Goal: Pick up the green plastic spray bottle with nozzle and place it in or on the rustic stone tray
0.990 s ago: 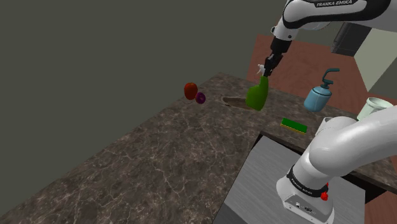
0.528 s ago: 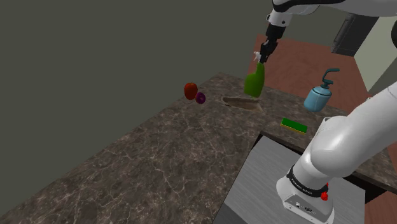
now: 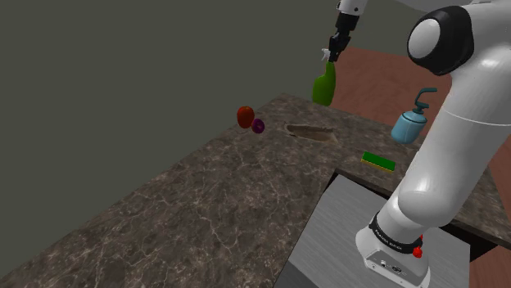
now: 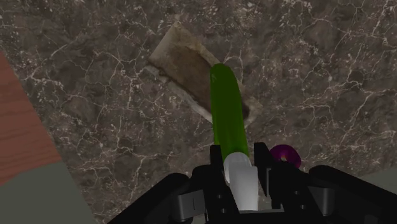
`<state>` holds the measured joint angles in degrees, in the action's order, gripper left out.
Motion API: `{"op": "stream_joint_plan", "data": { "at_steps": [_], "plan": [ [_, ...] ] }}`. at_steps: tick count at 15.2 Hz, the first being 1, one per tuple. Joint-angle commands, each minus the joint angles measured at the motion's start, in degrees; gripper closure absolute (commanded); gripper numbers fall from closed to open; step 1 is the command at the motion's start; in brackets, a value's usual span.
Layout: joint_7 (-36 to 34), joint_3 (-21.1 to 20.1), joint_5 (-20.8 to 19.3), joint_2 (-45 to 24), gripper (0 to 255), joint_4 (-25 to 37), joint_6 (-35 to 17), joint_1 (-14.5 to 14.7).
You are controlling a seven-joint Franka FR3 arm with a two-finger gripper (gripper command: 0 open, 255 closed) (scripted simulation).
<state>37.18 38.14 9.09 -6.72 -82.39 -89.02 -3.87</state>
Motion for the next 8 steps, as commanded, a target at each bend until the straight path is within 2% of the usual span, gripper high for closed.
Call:
{"op": "stream_joint_plan", "data": {
  "at_steps": [1,8],
  "plan": [
    [0.90,0.16,1.68,-2.59,255,2.67,0.69,-0.83],
    [0.69,-0.20,0.45,-0.66,255,-4.94,-5.44,0.24]
  ]
}}
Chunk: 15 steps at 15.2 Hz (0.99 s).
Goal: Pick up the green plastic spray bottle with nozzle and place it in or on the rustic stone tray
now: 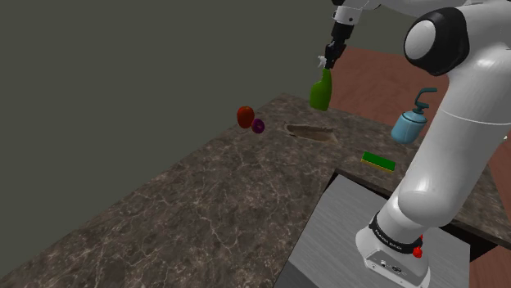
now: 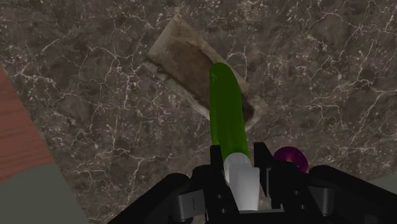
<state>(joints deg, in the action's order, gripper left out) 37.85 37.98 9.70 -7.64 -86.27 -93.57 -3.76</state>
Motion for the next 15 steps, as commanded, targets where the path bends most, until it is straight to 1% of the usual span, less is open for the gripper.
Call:
{"op": "stream_joint_plan", "data": {
  "at_steps": [1,15],
  "plan": [
    [0.01,-0.07,-0.26,0.45,255,-2.03,-1.72,0.23],
    [0.70,-0.44,-0.44,1.18,255,-13.61,-12.70,0.95]
  ]
}}
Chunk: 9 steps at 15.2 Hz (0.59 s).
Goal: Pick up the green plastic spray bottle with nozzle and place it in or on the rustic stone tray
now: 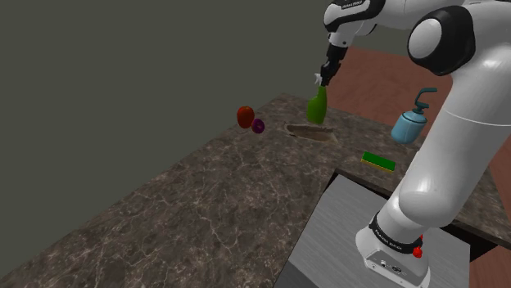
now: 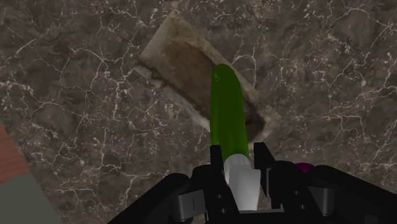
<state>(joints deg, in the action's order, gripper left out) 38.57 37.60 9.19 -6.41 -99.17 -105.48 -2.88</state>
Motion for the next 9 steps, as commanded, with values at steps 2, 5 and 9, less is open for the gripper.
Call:
{"op": "stream_joint_plan", "data": {
  "at_steps": [2,5,9],
  "plan": [
    [0.20,-0.11,0.23,-0.20,255,-2.08,-2.27,0.10],
    [0.57,-0.17,0.57,-0.55,255,-4.02,-4.47,0.10],
    [1.07,-0.26,1.08,-1.10,255,-6.08,-6.92,0.06]
  ]
}}
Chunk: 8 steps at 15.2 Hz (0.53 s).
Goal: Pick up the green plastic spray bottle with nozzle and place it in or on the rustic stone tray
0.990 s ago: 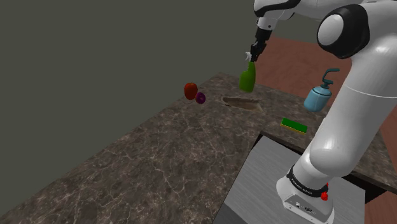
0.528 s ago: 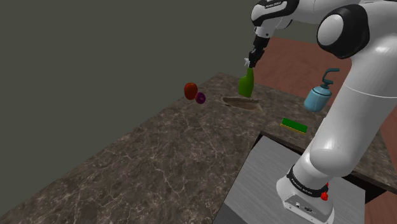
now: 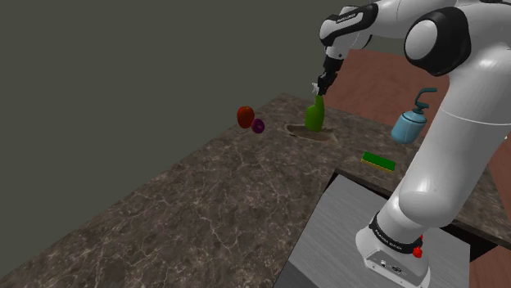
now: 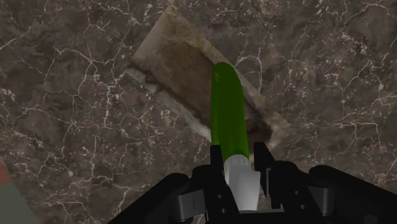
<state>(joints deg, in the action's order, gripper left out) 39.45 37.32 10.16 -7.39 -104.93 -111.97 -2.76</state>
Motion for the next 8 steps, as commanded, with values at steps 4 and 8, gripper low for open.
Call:
{"op": "stream_joint_plan", "data": {
  "at_steps": [4,8],
  "plan": [
    [0.19,0.02,0.12,-0.12,255,-0.31,-0.42,-0.07],
    [0.19,0.02,0.12,-0.12,0,-0.31,-0.42,-0.07]
  ]
}}
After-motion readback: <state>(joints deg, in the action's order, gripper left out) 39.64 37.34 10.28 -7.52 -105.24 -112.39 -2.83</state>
